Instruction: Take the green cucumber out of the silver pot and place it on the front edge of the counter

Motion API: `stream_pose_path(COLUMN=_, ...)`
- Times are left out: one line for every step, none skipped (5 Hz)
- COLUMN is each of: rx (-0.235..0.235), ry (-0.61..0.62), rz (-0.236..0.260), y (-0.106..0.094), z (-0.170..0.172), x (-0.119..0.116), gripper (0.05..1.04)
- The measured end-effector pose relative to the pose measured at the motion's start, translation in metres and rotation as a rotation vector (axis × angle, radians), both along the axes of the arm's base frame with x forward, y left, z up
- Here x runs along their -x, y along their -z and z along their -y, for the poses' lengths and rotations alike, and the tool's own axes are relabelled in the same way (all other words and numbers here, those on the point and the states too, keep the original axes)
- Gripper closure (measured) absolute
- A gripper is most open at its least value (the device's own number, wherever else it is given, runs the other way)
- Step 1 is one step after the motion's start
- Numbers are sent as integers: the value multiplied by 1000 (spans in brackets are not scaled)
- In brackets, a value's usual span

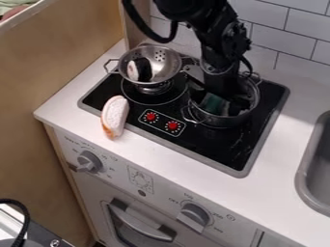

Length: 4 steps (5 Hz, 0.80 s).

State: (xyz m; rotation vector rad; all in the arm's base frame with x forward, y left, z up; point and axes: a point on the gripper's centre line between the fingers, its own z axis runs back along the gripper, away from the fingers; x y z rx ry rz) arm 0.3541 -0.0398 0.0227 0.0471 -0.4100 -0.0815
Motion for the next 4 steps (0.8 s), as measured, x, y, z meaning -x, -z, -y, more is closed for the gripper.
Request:
stream_pose_path(rx=9, ry=-31, rz=-14, y=1, z=2, x=3, gripper=408)
stream_pose_path(rx=33, ry=-59, rz=-40, y=2, z=4, x=6, gripper=655)
stream_pose_path(rx=42, ry=-58, rz=-64, y=-3, z=6, x=12, gripper=671)
stream_pose_path(rx=58, ry=-63, rz=-94, y=-12, z=8, x=17, gripper=671)
